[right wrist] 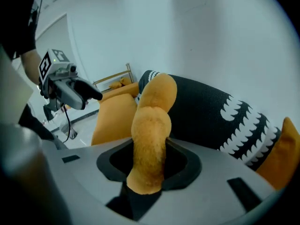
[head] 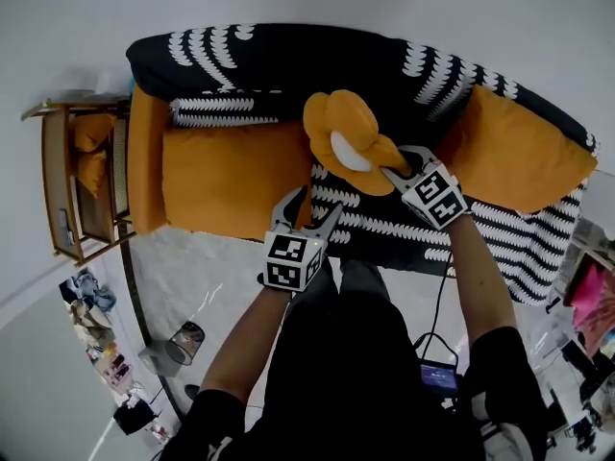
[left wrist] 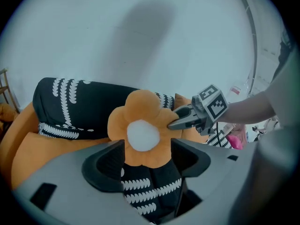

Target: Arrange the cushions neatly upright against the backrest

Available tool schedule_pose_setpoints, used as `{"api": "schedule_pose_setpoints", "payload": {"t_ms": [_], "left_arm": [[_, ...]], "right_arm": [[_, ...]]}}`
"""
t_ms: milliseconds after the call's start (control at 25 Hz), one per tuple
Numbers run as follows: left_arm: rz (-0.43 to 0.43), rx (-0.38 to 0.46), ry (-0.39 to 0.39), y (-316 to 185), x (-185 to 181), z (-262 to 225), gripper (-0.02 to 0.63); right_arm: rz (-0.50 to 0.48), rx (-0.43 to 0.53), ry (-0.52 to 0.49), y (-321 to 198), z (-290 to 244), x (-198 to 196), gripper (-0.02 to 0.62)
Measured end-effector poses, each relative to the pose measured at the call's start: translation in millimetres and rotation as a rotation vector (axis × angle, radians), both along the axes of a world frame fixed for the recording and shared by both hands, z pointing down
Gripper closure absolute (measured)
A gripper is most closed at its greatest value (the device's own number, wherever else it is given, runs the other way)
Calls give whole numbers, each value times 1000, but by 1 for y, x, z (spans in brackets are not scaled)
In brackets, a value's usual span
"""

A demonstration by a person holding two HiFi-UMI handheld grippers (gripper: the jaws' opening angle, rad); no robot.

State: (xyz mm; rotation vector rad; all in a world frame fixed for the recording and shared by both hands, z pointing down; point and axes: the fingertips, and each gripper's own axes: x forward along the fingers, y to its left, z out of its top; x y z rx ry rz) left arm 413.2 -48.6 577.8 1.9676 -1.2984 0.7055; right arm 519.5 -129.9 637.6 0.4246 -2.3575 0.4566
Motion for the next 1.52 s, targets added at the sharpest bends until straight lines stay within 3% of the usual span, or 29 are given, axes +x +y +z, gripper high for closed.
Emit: {"api": "schedule_pose_setpoints", "payload": {"t_ms": [440,560,760,920,1240,1520], "left_arm": [[-60,-44,-17,1,26,14,288],[-59,-55,-14,3,29,13,288],[-49,-51,-22,-2,30,11,288],[-32,-33,-24,-7,33,7,288],[27,3,-18,-15,40,-1,288],[13,18,-27,-8,-13,0,288]], "right_arm": [[-282,163,235,-36,40,46,430],[-294,211,281,-45,45,51,415],[-234,330,343,-64,43,65,350],[-87,373,274,-71,19,72,341],[79,293,123,-48,-13,59,342],[131,221,56,-12,-19,9,325]]}}
